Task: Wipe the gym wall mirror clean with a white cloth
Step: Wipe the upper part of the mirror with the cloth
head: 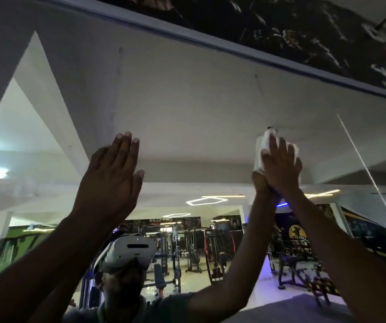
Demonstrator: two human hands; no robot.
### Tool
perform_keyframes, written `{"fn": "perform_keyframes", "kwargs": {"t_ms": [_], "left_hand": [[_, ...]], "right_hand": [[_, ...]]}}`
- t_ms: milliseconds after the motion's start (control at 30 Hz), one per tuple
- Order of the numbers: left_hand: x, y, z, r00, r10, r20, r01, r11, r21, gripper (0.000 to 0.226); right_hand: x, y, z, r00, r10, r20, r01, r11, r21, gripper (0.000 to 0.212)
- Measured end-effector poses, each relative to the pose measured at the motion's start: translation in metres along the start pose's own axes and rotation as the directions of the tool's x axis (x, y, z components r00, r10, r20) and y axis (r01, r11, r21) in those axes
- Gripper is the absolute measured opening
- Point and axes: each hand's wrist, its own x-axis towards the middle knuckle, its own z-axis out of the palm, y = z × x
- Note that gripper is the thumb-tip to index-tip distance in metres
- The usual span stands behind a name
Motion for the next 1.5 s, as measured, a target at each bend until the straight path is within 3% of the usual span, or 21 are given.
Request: {"fn": "perform_keyframes", "kwargs": {"t_ms": [67,100,167,233,300,333,367,467,533,600,667,733,800,867,933,1067,1200,1267,1400,1500], "left_hand": [[0.000,0.001,0.000,1.000,-0.001,-0.008,0.001,1.000,0.009,0.065],[0.000,0.001,0.000,1.000,-0.003,-0.009,0.003,1.000,0.010,0.065],[0.000,0.001,0.000,1.000,-0.008,0.003,0.008,1.000,0.001,0.065],[0.000,-0.001,-0.002,1.000,-0.006,0.012,0.006,1.000,-0.011,0.067],[0.000,-0.002,-0.002,1.000,0.004,0.009,-0.004,1.000,-0.019,0.067],[0.000,0.000,-0.002,1.000,0.007,0.002,-0.007,1.000,-0.019,0.067],[-0.001,0.000,-0.002,1.000,0.005,-0.007,-0.005,1.000,-0.014,0.067],[-0.001,0.004,-0.001,1.000,-0.011,-0.023,0.011,1.000,-0.016,0.067],[-0.002,0.008,-0.001,0.999,-0.015,-0.030,0.015,1.000,-0.016,0.068],[-0.001,0.009,0.000,1.000,-0.012,-0.022,0.012,1.000,-0.011,0.070],[0.000,0.010,-0.001,0.999,-0.034,-0.003,0.034,0.999,-0.012,0.075],[0.001,0.018,-0.002,0.998,-0.056,0.025,0.057,0.998,-0.033,0.079],[0.002,0.032,-0.001,0.999,-0.007,0.037,0.009,0.999,-0.049,0.078],[-0.002,0.045,0.002,0.998,0.049,0.026,-0.047,0.997,-0.065,0.074],[-0.005,0.048,0.003,0.998,0.053,0.020,-0.051,0.996,-0.070,0.071],[-0.008,0.045,0.003,0.998,0.049,0.027,-0.047,0.997,-0.062,0.070],[-0.009,0.046,0.004,0.997,0.061,0.040,-0.058,0.996,-0.074,0.070],[-0.009,0.043,0.007,0.997,0.058,0.058,-0.052,0.992,-0.112,0.068],[0.001,0.018,-0.008,0.994,0.091,0.053,-0.072,0.955,-0.288,0.059],[-0.003,-0.036,-0.031,0.994,0.054,0.096,-0.036,0.984,-0.177,0.062]], "right_hand": [[-0.014,-0.038,0.000,0.994,0.097,-0.058,-0.096,0.995,0.021,0.081],[-0.028,-0.066,0.000,0.995,0.070,-0.074,-0.068,0.997,0.038,0.078],[-0.075,-0.119,0.001,0.985,-0.167,-0.053,0.167,0.986,0.013,0.073],[-0.125,-0.145,-0.005,0.878,-0.475,0.056,0.471,0.880,0.065,0.068],[-0.125,-0.127,-0.011,0.766,-0.641,0.038,0.633,0.764,0.122,0.068],[-0.106,-0.105,-0.009,0.757,-0.653,0.025,0.650,0.756,0.075,0.071],[-0.081,-0.081,-0.004,0.792,-0.610,0.034,0.609,0.793,0.025,0.077],[-0.007,0.002,-0.007,0.973,-0.227,0.048,0.229,0.971,-0.063,0.088],[0.011,0.020,-0.011,0.997,0.003,0.073,-0.001,0.999,-0.037,0.090],[0.007,-0.005,-0.005,0.994,0.106,0.004,-0.106,0.994,-0.003,0.088],[-0.021,-0.051,-0.002,0.997,0.030,-0.070,-0.029,0.999,0.018,0.079],[-0.071,-0.094,-0.002,0.971,-0.232,-0.060,0.234,0.972,0.028,0.072],[-0.127,-0.113,-0.012,0.862,-0.502,0.075,0.496,0.864,0.087,0.070],[-0.147,-0.097,-0.020,0.773,-0.627,0.093,0.613,0.777,0.146,0.068],[-0.132,-0.061,-0.015,0.794,-0.606,0.046,0.598,0.793,0.117,0.067],[-0.078,0.004,-0.006,0.949,-0.313,0.033,0.313,0.950,0.010,0.070],[-0.073,-0.032,0.002,1.000,0.015,-0.014,-0.016,0.999,-0.049,0.074],[-0.102,-0.081,-0.001,0.997,-0.042,-0.067,0.039,0.998,-0.051,0.071],[-0.168,-0.145,-0.014,0.876,-0.471,0.105,0.465,0.882,0.079,0.072],[-0.133,-0.128,-0.013,0.825,-0.562,0.066,0.558,0.827,0.070,0.068]]}}
